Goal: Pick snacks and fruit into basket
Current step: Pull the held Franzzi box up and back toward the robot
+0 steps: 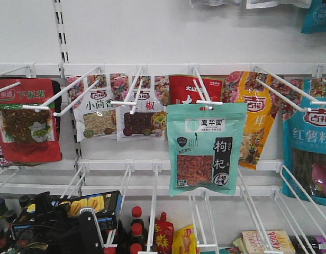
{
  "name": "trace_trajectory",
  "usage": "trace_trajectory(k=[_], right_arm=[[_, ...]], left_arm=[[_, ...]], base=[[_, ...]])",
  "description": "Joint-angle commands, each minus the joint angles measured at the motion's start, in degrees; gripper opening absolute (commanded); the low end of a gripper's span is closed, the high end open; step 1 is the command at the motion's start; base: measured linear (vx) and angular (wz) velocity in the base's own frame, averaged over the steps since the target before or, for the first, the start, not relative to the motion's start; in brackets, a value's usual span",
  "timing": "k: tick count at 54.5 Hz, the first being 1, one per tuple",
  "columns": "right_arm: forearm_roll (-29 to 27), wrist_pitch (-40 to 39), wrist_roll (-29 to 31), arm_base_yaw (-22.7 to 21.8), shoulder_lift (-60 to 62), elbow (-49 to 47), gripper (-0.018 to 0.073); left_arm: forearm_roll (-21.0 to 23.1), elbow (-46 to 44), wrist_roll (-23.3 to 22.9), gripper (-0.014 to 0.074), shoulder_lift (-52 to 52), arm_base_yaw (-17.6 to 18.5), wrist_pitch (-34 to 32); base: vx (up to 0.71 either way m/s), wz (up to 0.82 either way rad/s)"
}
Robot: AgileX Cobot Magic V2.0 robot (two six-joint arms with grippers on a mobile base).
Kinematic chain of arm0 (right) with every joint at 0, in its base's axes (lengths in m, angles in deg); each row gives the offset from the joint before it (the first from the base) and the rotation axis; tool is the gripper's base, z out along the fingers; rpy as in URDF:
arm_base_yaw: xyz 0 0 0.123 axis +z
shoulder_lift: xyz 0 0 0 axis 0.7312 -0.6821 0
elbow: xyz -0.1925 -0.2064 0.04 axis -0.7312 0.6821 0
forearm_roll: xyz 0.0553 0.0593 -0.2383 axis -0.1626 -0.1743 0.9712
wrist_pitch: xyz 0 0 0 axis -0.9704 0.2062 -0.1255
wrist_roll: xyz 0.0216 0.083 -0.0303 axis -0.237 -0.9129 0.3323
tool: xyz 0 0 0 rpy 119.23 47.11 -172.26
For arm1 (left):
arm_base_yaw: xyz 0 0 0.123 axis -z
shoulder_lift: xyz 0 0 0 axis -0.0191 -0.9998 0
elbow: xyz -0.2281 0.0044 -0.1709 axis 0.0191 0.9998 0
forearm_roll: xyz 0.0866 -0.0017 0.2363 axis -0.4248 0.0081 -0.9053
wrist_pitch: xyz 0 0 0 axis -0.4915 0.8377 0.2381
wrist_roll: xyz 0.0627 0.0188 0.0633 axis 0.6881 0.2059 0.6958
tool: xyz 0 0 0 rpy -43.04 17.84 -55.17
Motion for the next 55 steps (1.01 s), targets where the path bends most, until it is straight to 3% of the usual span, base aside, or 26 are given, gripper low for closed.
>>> trace_trajectory(k=[1, 13, 21, 26, 33, 43, 55], right_arm=[[0.5, -4.8, 0.5, 0.0, 0.6, 0.7, -0.0008], [0.5, -4.8, 0.5, 0.0, 0.6, 0.7, -0.0008], [0.5, -4.8, 0.5, 0.0, 0.6, 0.7, -0.0008], [0.5, -4.8, 0.5, 0.0, 0.6, 0.7, -0.0008], [0.5, -4.8, 0.5, 0.0, 0.6, 0.7, -0.0008], [0.5, -4.8, 0.5, 0.0, 0.6, 0.7, -0.0008], [0.5, -4.8, 0.5, 0.0, 0.6, 0.7, -0.0008]], left_arm=[[-0.1, -1.5, -3.5, -0.0009, 1.4, 0.5, -2.0], [-1.1, -1.5, -3.9, -0.0008, 1.7, 0.5, -7.6], [-0.9, -1.5, -8.0, -0.0008, 2.5, 0.5, -14.0], [-0.9, -1.5, -11.2, -0.0008, 5.3, 0.5, -14.2], [-0.9, -1.5, -15.0, -0.0008, 10.4, 0.5, -12.1], [-0.2, -1.5, -15.3, -0.0008, 18.7, 0.5, -5.3], [10.6, -1.5, -15.1, -0.0008, 28.0, 0.5, 5.8]], base=[[0.0, 0.0], [0.0, 0.0], [0.0, 0.0], [0.0, 0.0], [0.0, 0.0], [0.0, 0.0], [0.0, 0.0]])
